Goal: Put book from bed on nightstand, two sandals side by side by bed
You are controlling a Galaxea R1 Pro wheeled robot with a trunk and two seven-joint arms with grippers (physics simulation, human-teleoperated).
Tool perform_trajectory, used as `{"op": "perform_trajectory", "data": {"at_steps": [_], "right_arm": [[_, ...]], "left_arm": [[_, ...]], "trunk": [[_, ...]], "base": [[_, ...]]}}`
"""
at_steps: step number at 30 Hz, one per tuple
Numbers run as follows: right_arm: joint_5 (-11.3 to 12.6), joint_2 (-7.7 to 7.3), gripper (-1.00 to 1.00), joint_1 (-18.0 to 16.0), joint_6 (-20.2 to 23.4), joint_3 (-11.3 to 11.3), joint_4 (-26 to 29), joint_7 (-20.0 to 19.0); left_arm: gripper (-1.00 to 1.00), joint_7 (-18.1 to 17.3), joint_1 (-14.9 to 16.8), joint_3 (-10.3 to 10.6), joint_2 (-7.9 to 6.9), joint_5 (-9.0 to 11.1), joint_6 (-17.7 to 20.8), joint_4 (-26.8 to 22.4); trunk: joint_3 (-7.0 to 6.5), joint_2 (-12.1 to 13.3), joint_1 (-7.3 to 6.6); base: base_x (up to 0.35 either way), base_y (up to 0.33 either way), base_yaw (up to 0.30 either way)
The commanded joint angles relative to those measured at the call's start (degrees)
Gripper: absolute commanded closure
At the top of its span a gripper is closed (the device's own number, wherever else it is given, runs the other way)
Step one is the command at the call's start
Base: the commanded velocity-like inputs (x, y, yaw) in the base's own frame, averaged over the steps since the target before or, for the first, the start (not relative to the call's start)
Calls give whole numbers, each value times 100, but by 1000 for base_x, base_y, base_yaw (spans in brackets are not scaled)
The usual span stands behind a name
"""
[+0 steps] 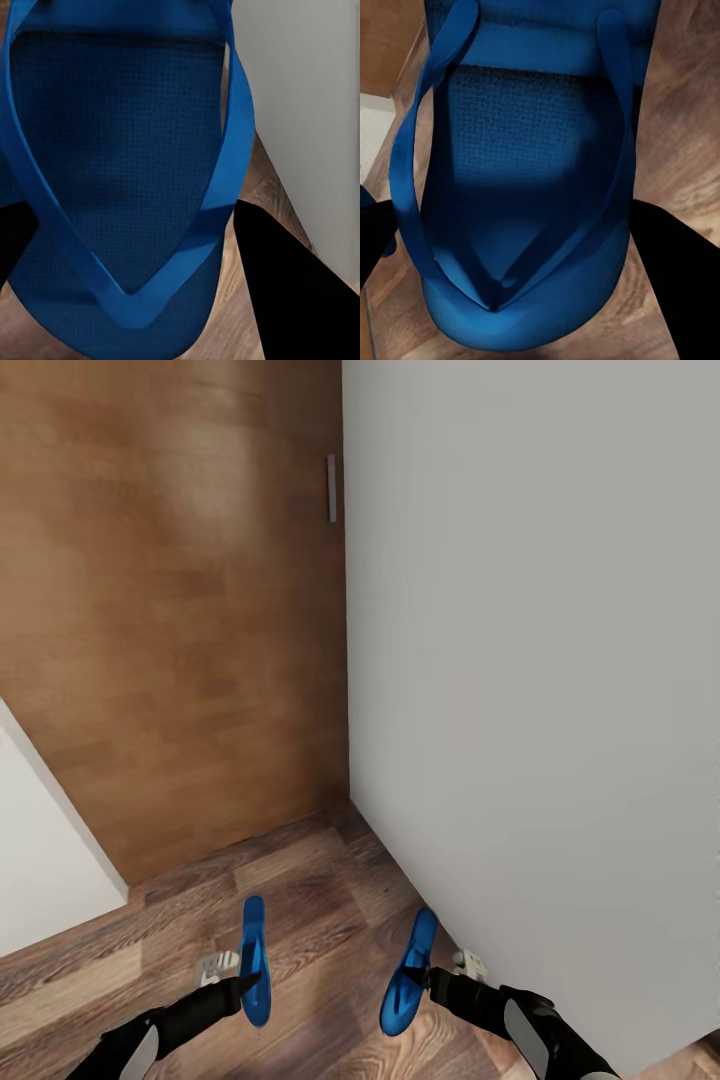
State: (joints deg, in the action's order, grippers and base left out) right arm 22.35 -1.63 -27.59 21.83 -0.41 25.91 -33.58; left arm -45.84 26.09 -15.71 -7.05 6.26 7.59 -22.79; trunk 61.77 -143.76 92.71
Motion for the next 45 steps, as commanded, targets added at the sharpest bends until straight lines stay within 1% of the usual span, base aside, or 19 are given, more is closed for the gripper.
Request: {"op": "perform_trajectory", "data": {"at_steps": [1,24,45], "right_arm": [[41,0,100,-1,47,-3,3,-1],[42,8,100,-1,44,-3,2,-3],[41,6,100,-1,46,-2,-7,-6]], "left_arm": [[100,-31,4,-18,1,24,51,2],[100,-39,5,-3,9,24,55,2],[100,-39,2,1,19,26,59,18]], "trunk": [[-18,0,-3],[-527,31,-63],[-527,31,-63]], "base": [[0,0,0],[0,0,7],[0,0,275]]}}
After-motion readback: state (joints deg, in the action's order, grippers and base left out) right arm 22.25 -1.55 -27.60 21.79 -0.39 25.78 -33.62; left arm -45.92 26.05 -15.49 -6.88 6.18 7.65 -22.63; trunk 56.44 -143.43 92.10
